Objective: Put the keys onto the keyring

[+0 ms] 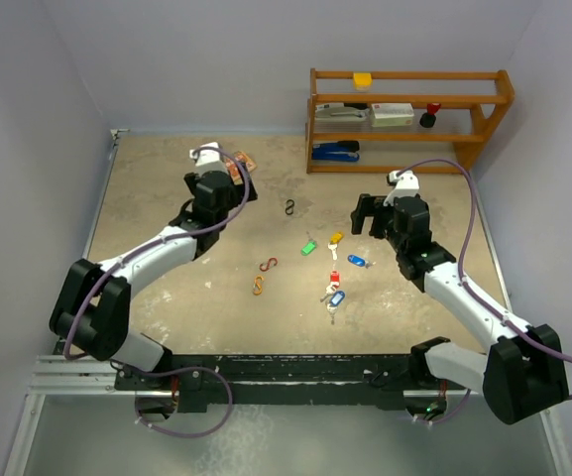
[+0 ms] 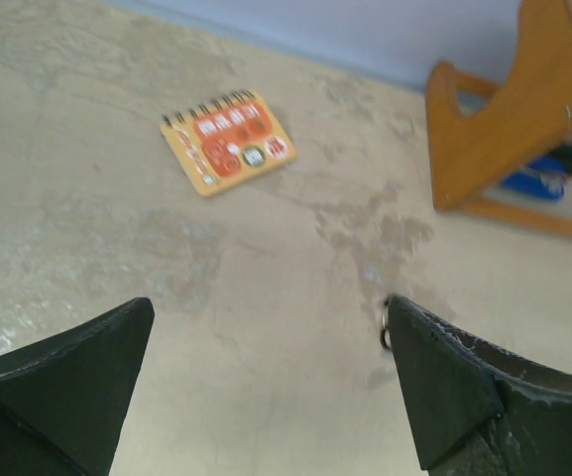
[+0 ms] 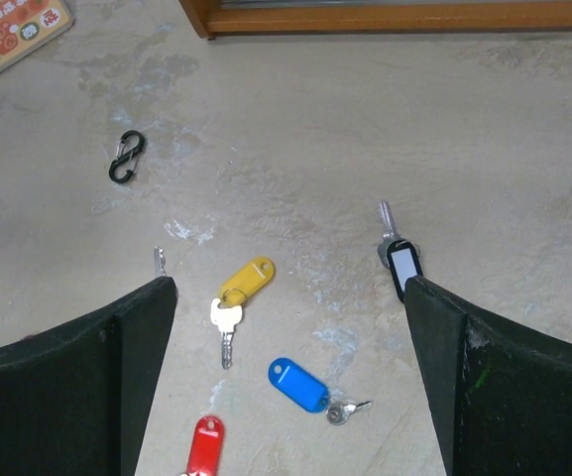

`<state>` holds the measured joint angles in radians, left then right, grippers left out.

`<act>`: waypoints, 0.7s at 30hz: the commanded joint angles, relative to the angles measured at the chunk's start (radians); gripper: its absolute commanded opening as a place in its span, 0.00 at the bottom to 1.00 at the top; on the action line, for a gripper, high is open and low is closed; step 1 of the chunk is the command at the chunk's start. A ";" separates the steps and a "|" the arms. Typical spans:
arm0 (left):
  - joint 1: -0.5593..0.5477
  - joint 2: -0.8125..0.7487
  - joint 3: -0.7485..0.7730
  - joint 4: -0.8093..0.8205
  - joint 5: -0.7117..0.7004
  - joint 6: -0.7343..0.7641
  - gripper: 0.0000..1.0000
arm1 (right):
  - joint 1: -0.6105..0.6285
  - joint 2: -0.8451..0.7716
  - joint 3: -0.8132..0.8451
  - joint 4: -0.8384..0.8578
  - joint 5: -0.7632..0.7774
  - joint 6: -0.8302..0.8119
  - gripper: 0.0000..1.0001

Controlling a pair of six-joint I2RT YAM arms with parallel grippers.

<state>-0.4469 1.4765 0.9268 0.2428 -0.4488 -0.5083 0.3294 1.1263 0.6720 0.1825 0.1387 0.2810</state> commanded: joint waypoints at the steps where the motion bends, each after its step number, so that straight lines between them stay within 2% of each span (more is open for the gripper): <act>1: -0.072 -0.014 0.021 0.049 -0.046 0.095 0.99 | 0.005 -0.006 0.035 0.004 -0.002 0.003 1.00; 4: -0.105 -0.021 0.014 0.089 -0.052 0.111 0.97 | 0.005 -0.010 0.031 0.004 0.006 -0.006 1.00; 7: -0.221 -0.031 0.049 0.082 -0.250 0.212 0.97 | 0.005 -0.001 0.041 0.005 0.007 -0.010 1.00; 9: -0.287 -0.034 0.041 0.155 -0.366 0.252 0.97 | 0.005 0.004 0.047 -0.002 0.000 -0.010 1.00; 11: -0.291 -0.019 0.023 0.220 -0.289 0.255 0.98 | 0.005 0.008 0.045 -0.001 -0.001 -0.011 1.00; 13: -0.286 0.022 0.015 0.261 -0.285 0.212 0.98 | 0.005 0.010 0.040 0.003 -0.002 -0.017 1.00; 17: -0.280 0.151 0.154 0.101 -0.284 0.172 0.89 | 0.005 0.010 0.042 0.003 0.002 -0.026 1.00; 21: -0.280 0.280 0.309 -0.082 -0.309 0.109 0.86 | 0.005 0.015 0.045 0.006 -0.007 -0.026 1.00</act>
<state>-0.7261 1.6695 1.0981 0.3176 -0.7200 -0.3370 0.3294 1.1397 0.6727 0.1661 0.1387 0.2710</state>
